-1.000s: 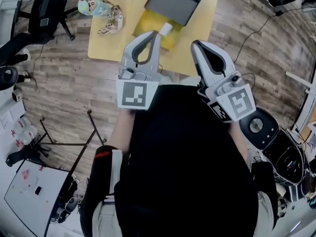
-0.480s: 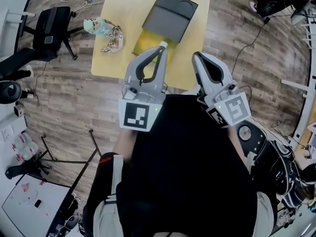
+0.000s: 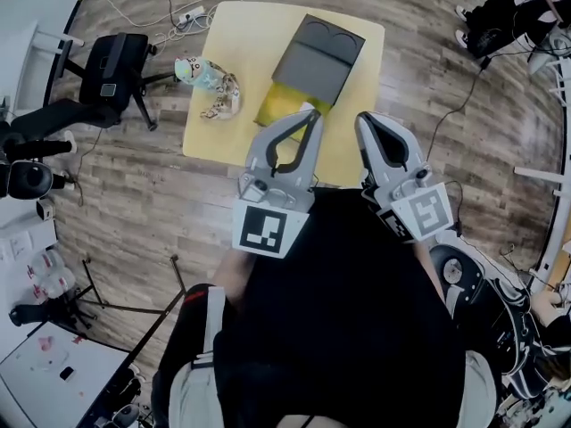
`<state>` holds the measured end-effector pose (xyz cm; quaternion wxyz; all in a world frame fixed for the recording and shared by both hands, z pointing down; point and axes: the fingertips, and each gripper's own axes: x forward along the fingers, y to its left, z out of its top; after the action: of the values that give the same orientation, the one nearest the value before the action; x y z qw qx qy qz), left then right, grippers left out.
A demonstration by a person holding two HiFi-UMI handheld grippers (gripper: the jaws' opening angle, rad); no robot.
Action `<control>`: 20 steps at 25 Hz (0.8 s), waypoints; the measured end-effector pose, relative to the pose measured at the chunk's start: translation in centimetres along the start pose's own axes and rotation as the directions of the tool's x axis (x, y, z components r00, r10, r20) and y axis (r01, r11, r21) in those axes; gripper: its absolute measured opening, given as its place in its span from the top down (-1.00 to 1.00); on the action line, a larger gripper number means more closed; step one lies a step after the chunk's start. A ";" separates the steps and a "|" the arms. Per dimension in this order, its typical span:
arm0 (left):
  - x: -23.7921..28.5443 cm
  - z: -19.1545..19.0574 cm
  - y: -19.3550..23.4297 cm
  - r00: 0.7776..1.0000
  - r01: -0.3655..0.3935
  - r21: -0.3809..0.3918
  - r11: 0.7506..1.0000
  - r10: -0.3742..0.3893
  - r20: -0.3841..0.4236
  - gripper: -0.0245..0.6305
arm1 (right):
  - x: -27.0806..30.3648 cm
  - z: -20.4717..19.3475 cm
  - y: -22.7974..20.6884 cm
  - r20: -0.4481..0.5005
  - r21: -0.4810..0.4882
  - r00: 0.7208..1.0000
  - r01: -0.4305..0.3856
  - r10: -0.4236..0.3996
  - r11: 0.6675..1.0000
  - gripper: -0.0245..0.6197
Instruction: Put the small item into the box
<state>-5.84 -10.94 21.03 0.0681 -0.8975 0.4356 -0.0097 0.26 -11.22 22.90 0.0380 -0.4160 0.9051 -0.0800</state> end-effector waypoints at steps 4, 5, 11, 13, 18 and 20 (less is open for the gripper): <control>0.2 0.0 0.0 1.000 0.010 0.022 1.000 -0.010 0.001 0.92 | 0.2 0.1 0.1 0.013 -0.013 1.000 -0.006 0.007 1.000 0.92; 0.1 0.1 -0.1 1.000 0.011 0.023 1.000 -0.011 0.003 0.92 | 0.1 0.1 0.2 0.013 -0.016 1.000 -0.007 0.007 1.000 0.92; 0.2 0.4 -0.6 1.000 0.014 0.038 0.999 -0.015 0.026 0.92 | -0.2 0.3 0.3 0.026 -0.024 1.000 0.007 -0.006 1.000 0.92; 0.2 0.2 -0.8 1.000 0.012 0.041 0.999 -0.013 0.021 0.92 | -0.1 0.4 0.4 0.032 -0.032 0.999 0.008 -0.007 0.999 0.92; 0.0 -0.2 -0.9 1.000 0.012 0.048 0.999 -0.012 0.008 0.92 | -0.2 0.4 0.6 0.049 -0.050 0.999 0.015 -0.013 0.999 0.92; 0.0 -0.2 -0.7 1.000 0.009 0.046 0.999 -0.009 0.004 0.92 | -0.2 0.6 0.6 0.055 -0.056 0.998 0.014 -0.011 0.998 0.92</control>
<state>-5.31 -10.56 21.28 0.0896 -0.8977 0.4311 -0.0180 -0.04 -10.76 22.23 0.0504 -0.4247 0.9029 -0.0432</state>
